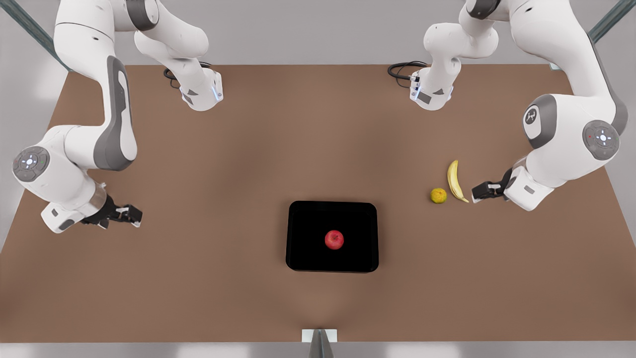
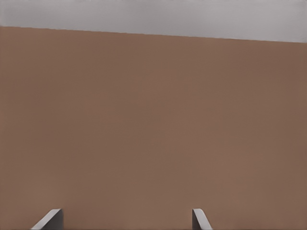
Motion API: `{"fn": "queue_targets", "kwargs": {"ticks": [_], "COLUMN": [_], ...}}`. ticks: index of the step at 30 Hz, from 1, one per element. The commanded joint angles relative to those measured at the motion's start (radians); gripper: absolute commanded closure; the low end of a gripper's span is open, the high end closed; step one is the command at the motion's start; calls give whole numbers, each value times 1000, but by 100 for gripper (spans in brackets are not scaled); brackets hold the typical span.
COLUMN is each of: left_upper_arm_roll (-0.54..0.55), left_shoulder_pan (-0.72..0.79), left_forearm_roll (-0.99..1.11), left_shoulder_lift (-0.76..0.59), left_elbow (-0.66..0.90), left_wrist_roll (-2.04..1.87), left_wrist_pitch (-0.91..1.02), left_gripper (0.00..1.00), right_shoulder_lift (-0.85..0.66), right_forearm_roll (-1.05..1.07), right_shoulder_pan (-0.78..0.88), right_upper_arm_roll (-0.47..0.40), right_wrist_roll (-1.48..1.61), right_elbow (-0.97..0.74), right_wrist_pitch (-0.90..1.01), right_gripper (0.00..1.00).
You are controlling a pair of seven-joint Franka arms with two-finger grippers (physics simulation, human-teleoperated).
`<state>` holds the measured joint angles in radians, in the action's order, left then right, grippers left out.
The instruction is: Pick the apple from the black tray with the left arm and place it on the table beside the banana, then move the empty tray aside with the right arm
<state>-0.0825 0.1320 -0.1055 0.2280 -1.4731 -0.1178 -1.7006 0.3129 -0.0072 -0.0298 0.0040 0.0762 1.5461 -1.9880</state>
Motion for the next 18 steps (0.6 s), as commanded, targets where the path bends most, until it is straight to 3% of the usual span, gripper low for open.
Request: {"fn": "queue_targets", "kwargs": {"ticks": [1,5,7,11,14,18], "left_upper_arm_roll": [1,10,12,21,20,26], "left_shoulder_pan": [5,30,244,481,569,595], "left_forearm_roll": [23,-51,33,39,109,107], "left_shoulder_lift": [1,48,71,106,155,341], "left_elbow": [1,1,4,14,33,180], "left_wrist_roll": [-77,-77,-109,-372,-413,-681], "left_wrist_pitch": [-25,-90,-90,-113,-114,-151], "left_gripper": [0,0,0,0,0,0], "right_shoulder_lift": [26,32,32,32,32,34], "right_forearm_roll": [-4,-4,-4,-4,-5,-5], "right_shoulder_pan": [-1,-1,-1,-1,1,1], "right_upper_arm_roll": [1,1,-1,1,1,1], "right_wrist_roll": [2,2,2,2,2,2], "right_elbow": [-41,-43,-43,-43,-43,-43], "right_wrist_pitch": [-26,-15,-15,-15,-15,-15], "right_gripper": [0,0,0,0,0,0]}}
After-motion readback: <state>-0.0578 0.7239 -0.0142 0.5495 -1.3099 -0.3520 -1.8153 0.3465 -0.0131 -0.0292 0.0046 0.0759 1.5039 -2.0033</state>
